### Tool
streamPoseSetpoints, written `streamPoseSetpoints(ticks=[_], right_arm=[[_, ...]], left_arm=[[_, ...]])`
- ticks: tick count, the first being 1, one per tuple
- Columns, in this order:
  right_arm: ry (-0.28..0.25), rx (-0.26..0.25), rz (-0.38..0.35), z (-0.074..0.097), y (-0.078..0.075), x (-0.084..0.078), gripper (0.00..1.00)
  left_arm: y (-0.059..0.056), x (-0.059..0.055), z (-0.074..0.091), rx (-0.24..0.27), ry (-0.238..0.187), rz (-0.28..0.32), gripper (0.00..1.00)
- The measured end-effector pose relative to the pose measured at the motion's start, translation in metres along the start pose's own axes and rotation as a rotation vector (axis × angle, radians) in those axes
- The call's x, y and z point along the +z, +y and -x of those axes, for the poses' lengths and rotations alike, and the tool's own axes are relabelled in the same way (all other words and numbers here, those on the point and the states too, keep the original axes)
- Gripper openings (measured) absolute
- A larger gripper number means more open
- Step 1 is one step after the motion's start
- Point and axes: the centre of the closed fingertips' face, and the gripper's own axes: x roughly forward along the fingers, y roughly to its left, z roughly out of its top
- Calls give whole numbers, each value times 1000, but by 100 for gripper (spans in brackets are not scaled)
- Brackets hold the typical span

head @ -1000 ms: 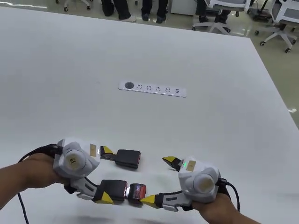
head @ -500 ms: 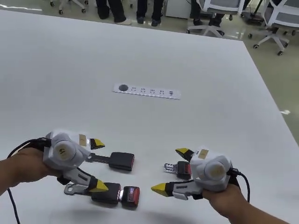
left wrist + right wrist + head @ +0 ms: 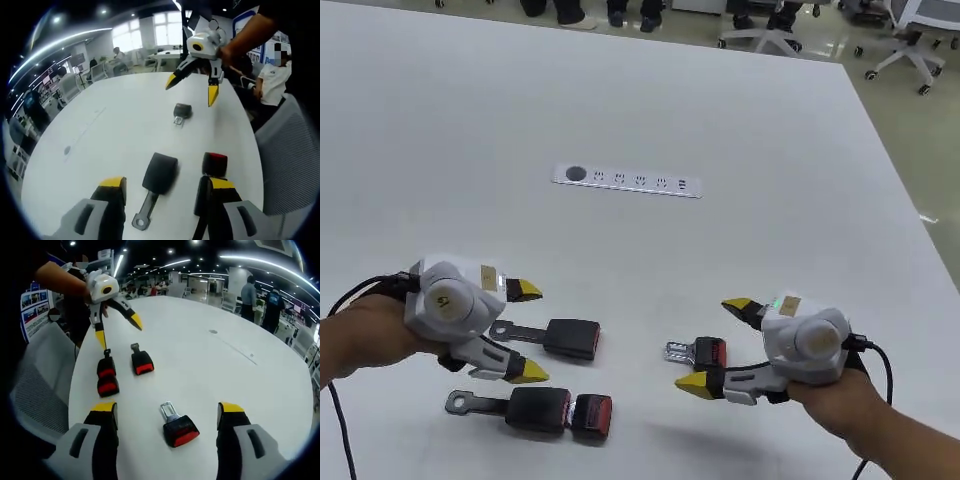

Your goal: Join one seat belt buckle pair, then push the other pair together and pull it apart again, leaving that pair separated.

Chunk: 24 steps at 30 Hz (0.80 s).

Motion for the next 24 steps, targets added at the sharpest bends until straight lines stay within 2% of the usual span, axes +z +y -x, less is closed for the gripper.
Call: streamPoseSetpoints(ticks=[6,8,9,10,12,16,24], right_arm=[[27,31,-1,-2,-8,-9,80],[40,45,1,-6,-15,-17,80],[47,55,-3,-8,-12,-19,80],[61,68,-12,-10,-9,-24,80],[79,86,-12,-13,-14,-32,79],[96,117,-11,-17,-10,-36,77],[134,182,-32,-26,-13,-52,70]], left_arm=[[10,-1,-9,-16,8,-10,68],[13,-3,-15,-26,13,-6,68],[15,-5,-18,-30,17,-9,68],[16,-6,-20,-33,19,-9,68],[16,-8,-25,-45,23,-9,68],[16,-13,-35,-66,37,-7,67],[16,-24,-50,-107,74,-18,63]])
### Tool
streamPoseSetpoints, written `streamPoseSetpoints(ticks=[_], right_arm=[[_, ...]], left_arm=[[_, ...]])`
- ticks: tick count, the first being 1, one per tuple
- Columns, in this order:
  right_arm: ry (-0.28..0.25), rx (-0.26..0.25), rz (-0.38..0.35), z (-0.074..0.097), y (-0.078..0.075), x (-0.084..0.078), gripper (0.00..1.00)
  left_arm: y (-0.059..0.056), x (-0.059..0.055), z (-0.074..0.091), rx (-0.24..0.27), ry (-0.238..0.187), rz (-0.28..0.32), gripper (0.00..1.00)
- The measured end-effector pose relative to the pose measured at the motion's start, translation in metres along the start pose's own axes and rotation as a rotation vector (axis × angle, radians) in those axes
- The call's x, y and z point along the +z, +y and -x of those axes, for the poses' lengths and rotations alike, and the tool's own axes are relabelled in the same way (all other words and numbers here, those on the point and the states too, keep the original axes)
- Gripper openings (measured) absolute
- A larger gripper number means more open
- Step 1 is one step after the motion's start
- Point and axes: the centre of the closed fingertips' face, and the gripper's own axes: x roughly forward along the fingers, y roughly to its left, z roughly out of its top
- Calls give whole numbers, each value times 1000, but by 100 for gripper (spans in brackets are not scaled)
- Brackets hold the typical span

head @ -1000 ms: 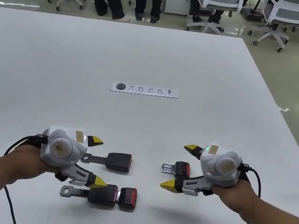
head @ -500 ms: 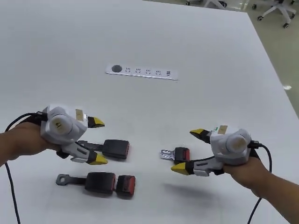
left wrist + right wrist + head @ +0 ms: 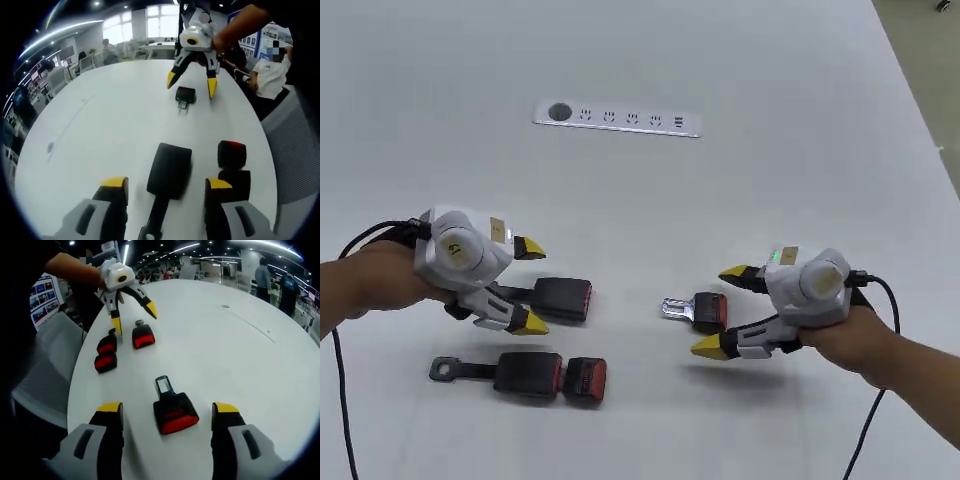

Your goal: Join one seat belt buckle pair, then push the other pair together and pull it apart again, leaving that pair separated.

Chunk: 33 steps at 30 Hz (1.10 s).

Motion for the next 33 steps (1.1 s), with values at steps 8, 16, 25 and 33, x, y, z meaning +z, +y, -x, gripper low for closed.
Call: streamPoseSetpoints(ticks=[8,16,25,33], right_arm=[[40,34,20,-1,1,-11,63],[46,55,26,1,1,-11,58],[66,64,69,0,0,-17,49],[115,58,146,-3,-6,-19,34]], left_arm=[[0,-9,-13,-27,32,-47,56],[-2,-12,-17,-60,40,-77,51],[-3,-13,-19,-83,35,-84,44],[-3,-12,-19,-78,34,-80,35]])
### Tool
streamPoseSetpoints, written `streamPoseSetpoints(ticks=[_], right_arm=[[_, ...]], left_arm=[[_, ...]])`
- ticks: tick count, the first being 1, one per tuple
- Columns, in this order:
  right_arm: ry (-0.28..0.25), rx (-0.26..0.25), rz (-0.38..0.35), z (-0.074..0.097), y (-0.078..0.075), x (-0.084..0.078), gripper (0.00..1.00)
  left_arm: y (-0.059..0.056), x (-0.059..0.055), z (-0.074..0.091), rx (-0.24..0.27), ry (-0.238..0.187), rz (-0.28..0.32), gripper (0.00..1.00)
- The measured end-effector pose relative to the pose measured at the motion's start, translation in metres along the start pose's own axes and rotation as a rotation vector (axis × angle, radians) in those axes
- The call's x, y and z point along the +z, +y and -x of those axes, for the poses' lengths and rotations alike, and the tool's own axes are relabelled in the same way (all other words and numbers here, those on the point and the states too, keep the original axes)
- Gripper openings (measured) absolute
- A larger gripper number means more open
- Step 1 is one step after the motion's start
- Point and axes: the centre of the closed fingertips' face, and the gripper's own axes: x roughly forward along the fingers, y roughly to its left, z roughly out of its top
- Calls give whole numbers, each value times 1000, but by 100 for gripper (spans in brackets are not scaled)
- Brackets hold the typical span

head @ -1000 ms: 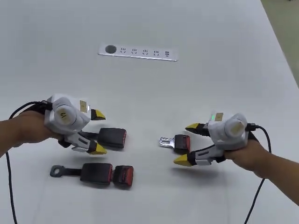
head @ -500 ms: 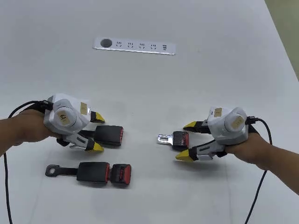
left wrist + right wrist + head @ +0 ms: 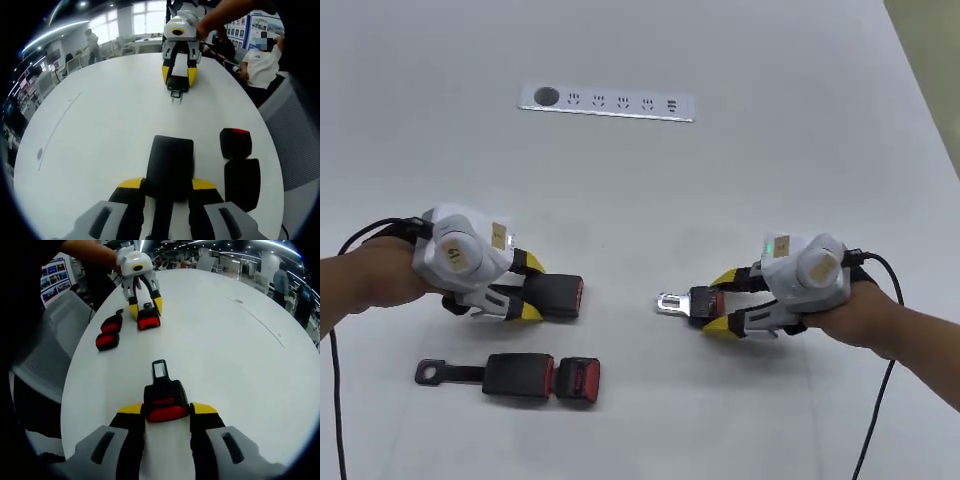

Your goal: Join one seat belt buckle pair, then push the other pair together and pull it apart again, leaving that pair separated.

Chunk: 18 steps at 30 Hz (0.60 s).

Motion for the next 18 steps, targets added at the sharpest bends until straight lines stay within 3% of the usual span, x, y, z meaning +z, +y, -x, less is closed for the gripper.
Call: streamPoseSetpoints(ticks=[18], right_arm=[[22,0,5,-3,-1,1,33]], left_arm=[[2,-1,0,12,17,21,34]])
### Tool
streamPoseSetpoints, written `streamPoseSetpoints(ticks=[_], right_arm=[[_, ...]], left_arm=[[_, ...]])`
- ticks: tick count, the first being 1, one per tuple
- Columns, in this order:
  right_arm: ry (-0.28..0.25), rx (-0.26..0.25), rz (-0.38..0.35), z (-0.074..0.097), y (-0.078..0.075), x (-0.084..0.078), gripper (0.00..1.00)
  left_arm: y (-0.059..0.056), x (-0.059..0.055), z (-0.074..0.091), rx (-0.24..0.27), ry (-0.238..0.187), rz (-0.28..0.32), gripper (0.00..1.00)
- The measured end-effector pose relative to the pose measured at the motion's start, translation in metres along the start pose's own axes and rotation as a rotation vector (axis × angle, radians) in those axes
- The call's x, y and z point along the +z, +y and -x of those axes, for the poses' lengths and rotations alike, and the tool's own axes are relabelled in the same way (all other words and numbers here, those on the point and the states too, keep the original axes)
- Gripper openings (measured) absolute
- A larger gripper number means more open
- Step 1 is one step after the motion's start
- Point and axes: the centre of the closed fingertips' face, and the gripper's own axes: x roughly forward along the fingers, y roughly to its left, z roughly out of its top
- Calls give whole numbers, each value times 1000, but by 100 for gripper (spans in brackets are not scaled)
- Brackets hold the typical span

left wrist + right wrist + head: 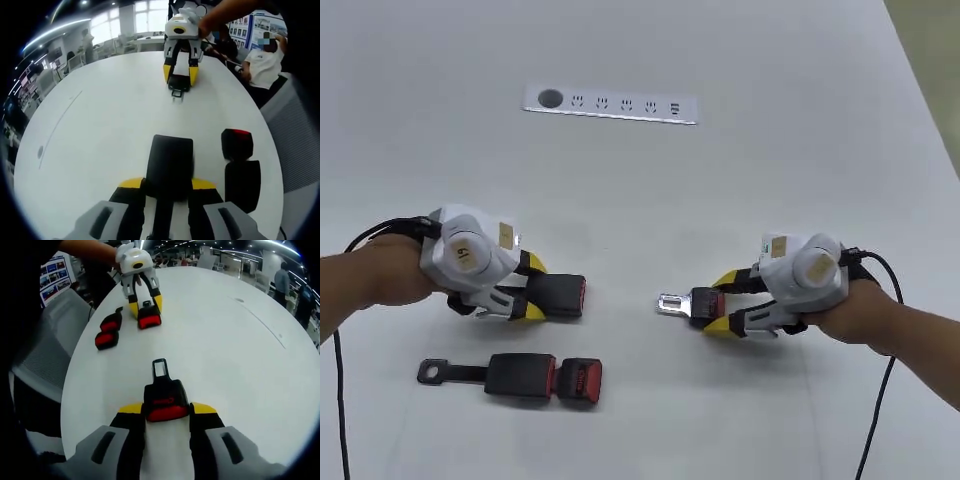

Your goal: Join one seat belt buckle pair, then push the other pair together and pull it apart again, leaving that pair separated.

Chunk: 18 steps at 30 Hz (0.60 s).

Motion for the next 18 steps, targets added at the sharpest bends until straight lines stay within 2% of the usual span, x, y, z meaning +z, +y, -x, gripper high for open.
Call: streamPoseSetpoints(ticks=[18], right_arm=[[-34,19,31,-21,3,31,32]], left_arm=[[3,-1,0,8,2,32,34]])
